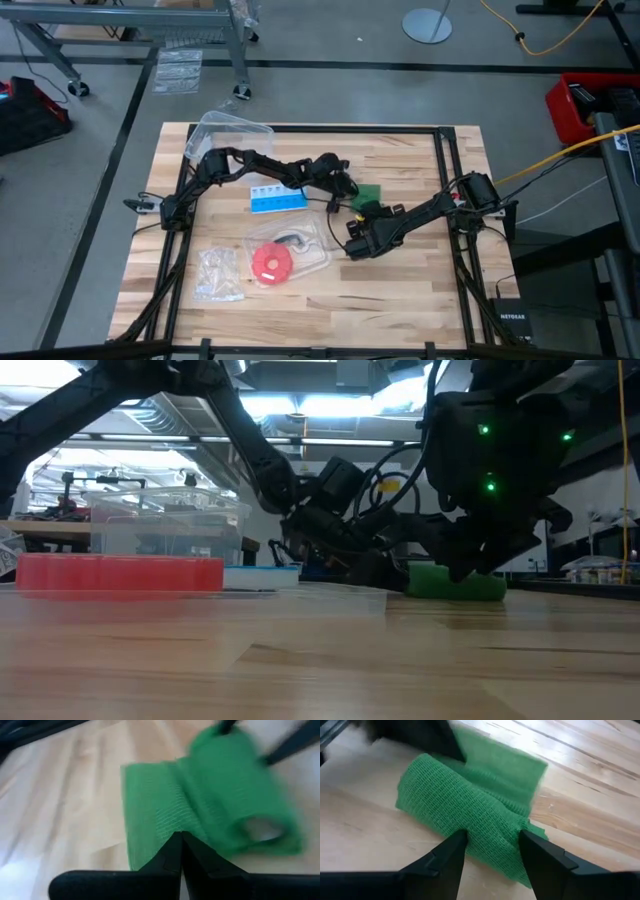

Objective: Roll bandage
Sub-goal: Roll the green bandage

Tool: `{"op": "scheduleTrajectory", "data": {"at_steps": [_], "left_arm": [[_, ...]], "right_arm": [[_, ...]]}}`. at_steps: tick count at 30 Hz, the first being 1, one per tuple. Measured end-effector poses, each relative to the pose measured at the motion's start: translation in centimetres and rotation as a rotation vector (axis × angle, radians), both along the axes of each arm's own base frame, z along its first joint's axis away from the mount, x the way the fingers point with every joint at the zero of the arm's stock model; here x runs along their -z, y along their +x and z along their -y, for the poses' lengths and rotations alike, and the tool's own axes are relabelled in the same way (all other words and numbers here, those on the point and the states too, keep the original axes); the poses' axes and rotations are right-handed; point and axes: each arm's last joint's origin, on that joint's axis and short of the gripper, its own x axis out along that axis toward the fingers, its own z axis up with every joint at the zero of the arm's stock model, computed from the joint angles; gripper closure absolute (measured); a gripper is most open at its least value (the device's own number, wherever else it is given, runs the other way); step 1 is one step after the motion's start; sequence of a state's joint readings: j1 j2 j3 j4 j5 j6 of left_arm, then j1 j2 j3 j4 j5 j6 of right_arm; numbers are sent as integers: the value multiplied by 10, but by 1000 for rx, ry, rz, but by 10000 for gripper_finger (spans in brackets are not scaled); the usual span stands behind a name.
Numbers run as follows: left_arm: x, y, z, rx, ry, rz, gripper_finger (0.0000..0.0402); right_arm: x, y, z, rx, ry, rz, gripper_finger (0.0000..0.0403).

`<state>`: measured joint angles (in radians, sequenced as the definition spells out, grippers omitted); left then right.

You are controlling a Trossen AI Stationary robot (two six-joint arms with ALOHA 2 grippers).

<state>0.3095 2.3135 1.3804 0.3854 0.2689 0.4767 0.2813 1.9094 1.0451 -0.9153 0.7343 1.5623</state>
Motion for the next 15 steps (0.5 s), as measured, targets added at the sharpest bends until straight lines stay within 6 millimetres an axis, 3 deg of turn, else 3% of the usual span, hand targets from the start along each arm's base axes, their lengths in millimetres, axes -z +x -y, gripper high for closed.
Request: {"op": "scheduleTrajectory", "data": {"at_steps": [15], "left_arm": [[-1,-8,-25,-54,3,8,400]], "right_arm": [[0,0,0,0,-2,4,210]]}}
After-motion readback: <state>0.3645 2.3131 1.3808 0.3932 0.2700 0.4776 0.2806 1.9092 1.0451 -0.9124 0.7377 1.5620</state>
